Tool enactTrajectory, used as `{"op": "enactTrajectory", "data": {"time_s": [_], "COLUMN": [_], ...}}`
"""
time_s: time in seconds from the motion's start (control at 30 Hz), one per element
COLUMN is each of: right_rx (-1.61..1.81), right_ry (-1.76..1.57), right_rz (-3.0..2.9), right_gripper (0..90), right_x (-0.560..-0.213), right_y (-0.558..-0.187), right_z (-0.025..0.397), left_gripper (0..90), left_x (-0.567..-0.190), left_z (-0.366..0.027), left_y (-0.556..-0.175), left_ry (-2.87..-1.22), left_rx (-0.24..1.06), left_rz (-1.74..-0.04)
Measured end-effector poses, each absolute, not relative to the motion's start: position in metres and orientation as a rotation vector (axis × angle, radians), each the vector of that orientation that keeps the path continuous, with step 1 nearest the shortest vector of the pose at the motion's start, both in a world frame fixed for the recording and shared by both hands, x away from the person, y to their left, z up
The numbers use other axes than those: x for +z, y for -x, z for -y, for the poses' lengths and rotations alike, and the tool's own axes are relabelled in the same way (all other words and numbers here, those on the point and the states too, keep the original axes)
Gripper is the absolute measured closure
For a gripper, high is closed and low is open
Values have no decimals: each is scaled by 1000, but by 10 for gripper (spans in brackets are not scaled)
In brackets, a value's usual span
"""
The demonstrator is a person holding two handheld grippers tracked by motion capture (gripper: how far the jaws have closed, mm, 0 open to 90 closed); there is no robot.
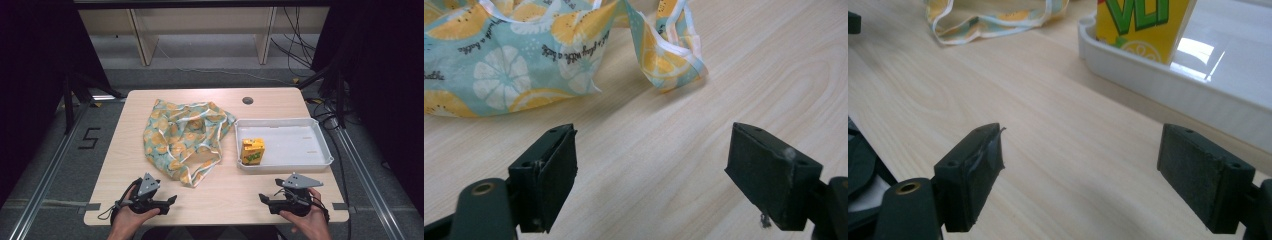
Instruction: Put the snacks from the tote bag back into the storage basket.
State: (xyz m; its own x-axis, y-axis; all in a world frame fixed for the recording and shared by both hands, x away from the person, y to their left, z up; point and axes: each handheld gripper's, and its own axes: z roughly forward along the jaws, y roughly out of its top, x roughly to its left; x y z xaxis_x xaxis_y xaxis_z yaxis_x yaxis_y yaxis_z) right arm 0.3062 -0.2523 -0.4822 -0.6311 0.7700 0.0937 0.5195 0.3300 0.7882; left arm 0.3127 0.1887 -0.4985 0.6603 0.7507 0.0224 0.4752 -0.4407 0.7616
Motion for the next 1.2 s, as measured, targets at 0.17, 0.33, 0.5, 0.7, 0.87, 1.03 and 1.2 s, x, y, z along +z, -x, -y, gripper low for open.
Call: {"op": "enactTrajectory", "data": {"time_s": [0.17,0.33,0.5,0.7,0.87,1.03,1.2], "right_rx": [1176,1153,1134,1117,1120,1117,1107], "right_ry": [-1165,-1170,-1151,-1105,-1134,-1111,-1133], "right_rz": [-2307,-2326,-2357,-2377,-2381,-2371,-2362], "right_gripper": [193,191,190,191,190,190,190], "right_x": [-486,-492,-494,-497,-497,-497,-498], "right_y": [-301,-294,-289,-289,-289,-290,-290], "right_z": [255,258,260,261,261,262,263], "left_gripper": [193,190,188,187,187,187,187], "left_x": [-502,-500,-500,-500,-500,-502,-501], "left_z": [-186,-186,-186,-186,-186,-184,-185], "left_y": [-307,-297,-293,-294,-294,-295,-295], "left_ry": [-2083,-2094,-2088,-2101,-2100,-2082,-2103], "left_rx": [420,430,426,428,431,417,425], "left_rz": [-986,-957,-957,-941,-940,-964,-946]}}
